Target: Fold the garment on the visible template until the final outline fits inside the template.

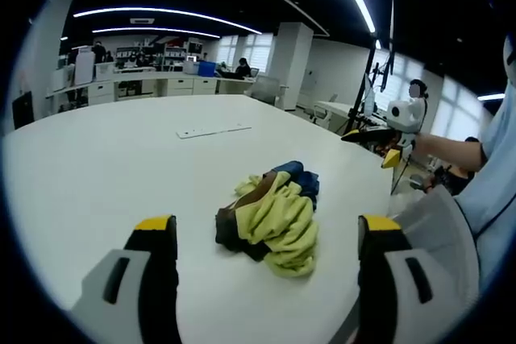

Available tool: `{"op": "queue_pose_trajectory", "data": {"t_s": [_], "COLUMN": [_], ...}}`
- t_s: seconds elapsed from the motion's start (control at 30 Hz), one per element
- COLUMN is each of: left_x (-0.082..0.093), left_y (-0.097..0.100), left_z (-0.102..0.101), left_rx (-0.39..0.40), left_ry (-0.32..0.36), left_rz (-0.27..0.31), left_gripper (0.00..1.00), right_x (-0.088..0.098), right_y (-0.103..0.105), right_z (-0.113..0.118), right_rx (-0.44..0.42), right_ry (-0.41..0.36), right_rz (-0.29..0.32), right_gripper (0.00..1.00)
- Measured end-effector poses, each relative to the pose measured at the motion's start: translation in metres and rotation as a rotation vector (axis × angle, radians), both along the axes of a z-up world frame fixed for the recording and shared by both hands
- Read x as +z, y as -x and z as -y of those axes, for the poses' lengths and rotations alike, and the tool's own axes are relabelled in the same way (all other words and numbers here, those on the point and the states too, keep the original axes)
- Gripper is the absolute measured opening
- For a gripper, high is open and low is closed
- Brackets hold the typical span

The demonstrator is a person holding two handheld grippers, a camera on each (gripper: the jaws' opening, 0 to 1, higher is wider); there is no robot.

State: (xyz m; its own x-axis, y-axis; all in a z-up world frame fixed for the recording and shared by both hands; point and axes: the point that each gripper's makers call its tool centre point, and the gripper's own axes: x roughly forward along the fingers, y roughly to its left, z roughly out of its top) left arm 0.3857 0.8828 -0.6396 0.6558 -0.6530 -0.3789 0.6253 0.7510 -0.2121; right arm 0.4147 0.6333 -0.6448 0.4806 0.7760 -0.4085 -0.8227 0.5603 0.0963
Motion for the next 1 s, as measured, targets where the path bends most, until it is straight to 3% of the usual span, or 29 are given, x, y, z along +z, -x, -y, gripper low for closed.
{"op": "queue_pose_trajectory", "data": {"t_s": [1.0], "left_x": [-0.0051], "left_y": [0.0036], "left_z": [0.0045], "left_rx": [-0.006], "left_ry": [-0.009], "left_rz": [-0.015], "left_gripper": [0.89], "right_x": [-0.0048], "right_y": [-0.0002], "right_z": [-0.0002], "right_rx": [0.004], "right_ry": [0.002], "right_rz": [-0.011], "right_gripper": [0.96]}}
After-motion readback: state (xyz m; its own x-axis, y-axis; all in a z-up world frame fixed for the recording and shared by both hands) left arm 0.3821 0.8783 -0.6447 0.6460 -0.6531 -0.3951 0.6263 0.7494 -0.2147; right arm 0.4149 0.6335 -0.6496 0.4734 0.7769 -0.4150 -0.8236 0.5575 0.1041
